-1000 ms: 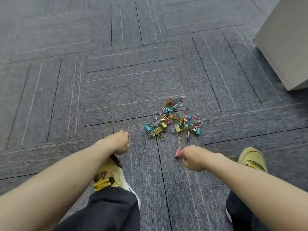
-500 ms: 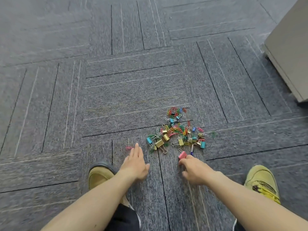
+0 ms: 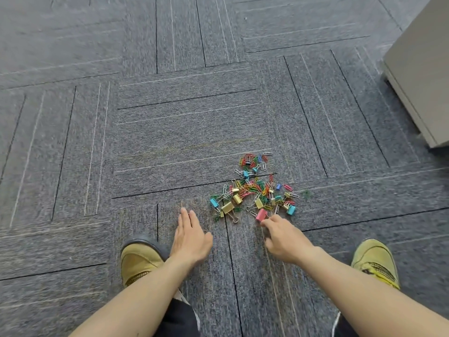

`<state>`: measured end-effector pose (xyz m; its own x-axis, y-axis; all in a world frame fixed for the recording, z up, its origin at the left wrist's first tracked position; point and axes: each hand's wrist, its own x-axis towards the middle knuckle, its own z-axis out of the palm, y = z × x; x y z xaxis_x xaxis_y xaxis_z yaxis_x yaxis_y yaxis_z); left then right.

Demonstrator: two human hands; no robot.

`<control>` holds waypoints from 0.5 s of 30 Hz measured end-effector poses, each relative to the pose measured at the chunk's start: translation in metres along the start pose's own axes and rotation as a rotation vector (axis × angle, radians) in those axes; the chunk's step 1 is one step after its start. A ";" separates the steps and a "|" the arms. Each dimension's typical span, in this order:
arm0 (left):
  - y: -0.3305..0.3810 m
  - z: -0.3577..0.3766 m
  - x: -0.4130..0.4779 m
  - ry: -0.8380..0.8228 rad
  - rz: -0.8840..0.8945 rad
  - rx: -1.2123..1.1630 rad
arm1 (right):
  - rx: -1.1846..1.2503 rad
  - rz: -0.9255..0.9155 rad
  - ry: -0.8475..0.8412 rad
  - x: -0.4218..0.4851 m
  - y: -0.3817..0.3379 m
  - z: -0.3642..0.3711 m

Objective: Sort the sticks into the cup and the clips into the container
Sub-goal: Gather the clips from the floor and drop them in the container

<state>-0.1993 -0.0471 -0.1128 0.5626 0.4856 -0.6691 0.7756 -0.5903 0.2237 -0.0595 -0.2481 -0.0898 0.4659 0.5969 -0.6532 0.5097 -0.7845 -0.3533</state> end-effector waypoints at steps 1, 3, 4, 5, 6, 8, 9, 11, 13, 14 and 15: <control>0.003 0.003 -0.002 -0.009 0.033 0.010 | -0.002 0.004 -0.004 0.000 0.000 -0.001; 0.009 0.010 -0.006 -0.027 0.086 0.023 | -0.016 -0.008 -0.013 0.000 0.000 -0.001; 0.013 0.013 -0.007 -0.038 0.107 0.010 | -0.025 -0.012 -0.026 0.001 0.000 -0.001; 0.018 0.015 -0.008 -0.053 0.126 -0.004 | -0.028 -0.013 -0.040 0.000 0.000 -0.002; 0.023 0.016 -0.009 -0.070 0.152 -0.014 | -0.020 -0.013 -0.049 0.000 0.000 -0.003; 0.034 0.017 -0.011 -0.115 0.234 -0.037 | 0.020 -0.019 -0.038 -0.001 0.001 -0.005; 0.039 0.016 -0.011 -0.144 0.279 -0.072 | 0.039 -0.022 -0.009 -0.002 0.001 -0.007; 0.046 0.014 -0.011 -0.182 0.333 -0.187 | 0.053 0.004 0.114 -0.002 0.006 -0.012; 0.049 0.011 -0.011 -0.097 0.354 -0.239 | 0.052 0.118 0.245 -0.001 0.013 -0.018; 0.047 0.010 -0.011 0.009 0.339 -0.228 | 0.062 0.186 0.275 -0.001 0.017 -0.022; 0.044 0.009 -0.011 0.118 0.312 -0.200 | 0.070 0.243 0.276 -0.001 0.021 -0.024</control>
<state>-0.1734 -0.0840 -0.1017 0.8004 0.3804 -0.4632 0.5958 -0.5898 0.5451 -0.0317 -0.2608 -0.0802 0.7497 0.4072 -0.5217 0.3139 -0.9128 -0.2614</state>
